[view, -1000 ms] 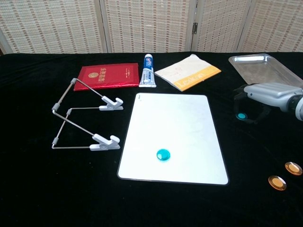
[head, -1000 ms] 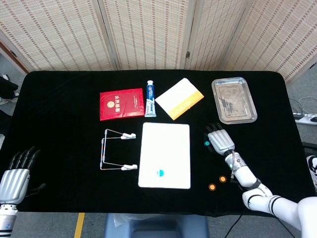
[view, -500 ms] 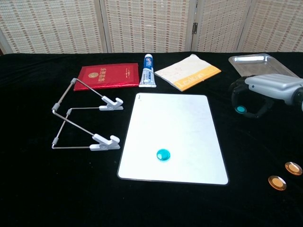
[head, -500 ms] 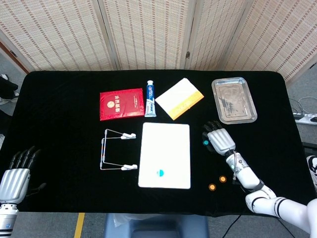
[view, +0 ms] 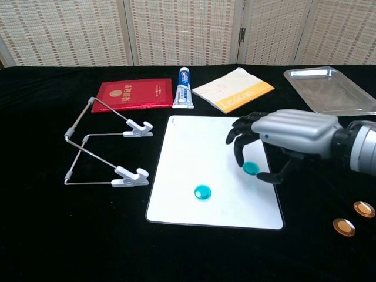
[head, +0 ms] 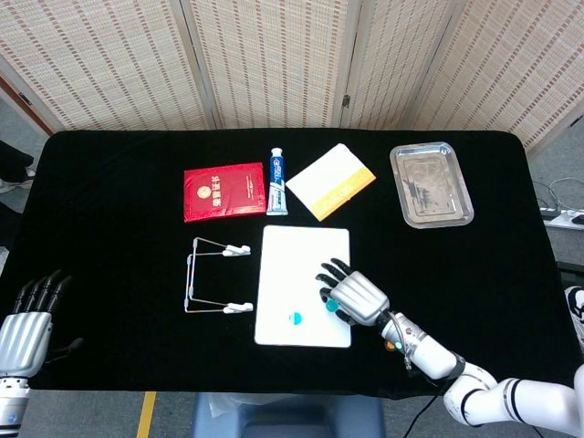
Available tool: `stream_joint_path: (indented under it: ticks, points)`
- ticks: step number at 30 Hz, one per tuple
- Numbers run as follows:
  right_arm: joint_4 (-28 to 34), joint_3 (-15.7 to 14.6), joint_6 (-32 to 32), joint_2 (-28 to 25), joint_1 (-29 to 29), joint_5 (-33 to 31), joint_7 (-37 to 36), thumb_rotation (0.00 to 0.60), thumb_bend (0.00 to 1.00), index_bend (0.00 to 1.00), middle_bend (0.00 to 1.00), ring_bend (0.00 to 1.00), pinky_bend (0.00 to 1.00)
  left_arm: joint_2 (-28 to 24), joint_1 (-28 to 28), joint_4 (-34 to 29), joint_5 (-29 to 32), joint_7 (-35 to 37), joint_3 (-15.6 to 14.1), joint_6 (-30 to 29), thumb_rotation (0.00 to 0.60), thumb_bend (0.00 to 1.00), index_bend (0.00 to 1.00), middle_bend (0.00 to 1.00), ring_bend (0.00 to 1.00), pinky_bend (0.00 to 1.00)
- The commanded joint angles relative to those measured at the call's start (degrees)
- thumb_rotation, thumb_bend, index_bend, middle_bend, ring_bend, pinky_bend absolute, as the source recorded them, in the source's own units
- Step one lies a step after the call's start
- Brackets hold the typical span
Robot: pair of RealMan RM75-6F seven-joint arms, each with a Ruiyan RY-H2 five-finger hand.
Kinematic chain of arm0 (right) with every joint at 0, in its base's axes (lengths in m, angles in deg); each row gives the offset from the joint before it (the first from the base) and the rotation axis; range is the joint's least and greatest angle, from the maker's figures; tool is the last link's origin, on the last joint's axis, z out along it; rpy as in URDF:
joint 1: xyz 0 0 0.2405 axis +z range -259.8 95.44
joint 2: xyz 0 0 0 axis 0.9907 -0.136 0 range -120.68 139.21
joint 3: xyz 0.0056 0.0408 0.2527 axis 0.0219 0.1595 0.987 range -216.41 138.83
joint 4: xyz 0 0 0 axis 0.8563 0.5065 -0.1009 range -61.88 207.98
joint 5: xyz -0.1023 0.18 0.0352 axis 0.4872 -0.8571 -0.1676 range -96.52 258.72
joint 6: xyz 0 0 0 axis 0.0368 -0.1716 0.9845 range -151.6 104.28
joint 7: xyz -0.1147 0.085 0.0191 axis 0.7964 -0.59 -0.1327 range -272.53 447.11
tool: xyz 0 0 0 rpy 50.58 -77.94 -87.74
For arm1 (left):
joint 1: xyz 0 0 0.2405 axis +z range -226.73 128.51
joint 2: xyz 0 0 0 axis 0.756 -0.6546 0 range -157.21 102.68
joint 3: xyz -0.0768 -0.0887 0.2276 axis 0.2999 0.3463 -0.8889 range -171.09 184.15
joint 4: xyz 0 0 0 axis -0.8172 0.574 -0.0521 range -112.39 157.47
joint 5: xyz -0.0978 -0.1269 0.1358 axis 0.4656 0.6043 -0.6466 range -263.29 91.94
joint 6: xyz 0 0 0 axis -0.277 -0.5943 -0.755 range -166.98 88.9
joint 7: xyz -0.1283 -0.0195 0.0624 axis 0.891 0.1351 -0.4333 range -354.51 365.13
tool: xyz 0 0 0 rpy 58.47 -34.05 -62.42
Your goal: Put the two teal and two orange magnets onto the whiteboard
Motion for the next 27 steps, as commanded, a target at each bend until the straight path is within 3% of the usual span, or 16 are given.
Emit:
stream_joint_path:
  ticks: [1,14,22,27]
  points:
    - [-0.10,-0.43,-1.33,1.54,0.85,-0.20,1.58,0.600,0.44,0.52,0.20,0.00,0.00,0.11,0.10,0.27,0.00,0.23,-0.06,-0.05,0.600,0.17,0.00,0.00,0.00,0.00]
    - [-1.35,-0.65,-2.51,4.29,1.90,-1.57,3.65,0.600,0.45,0.52,0.18,0.00,0.00,0.40,0.45,1.45,0.35,1.40,-0.23,0.11,0.600,0.17,0.00,0.00,0.00,0.00]
    - [-0.72,-1.37,-1.29,3.69,1.77,-0.22,3.56,0.600,0.45,0.31,0.16,0.00,0.00,0.56,0.48,1.78,0.30,1.71,-0.19,0.12,0.600,0.17,0.00,0.00,0.00,0.00]
    - [0.01,-1.46,0.95,2.34,0.79,0.13,4.00,0.600,0.45,0.28,0.16,0.00,0.00,0.63,0.35,1.78,0.02,1.77,-0.16,0.13,0.600,0.17,0.00,0.00,0.00,0.00]
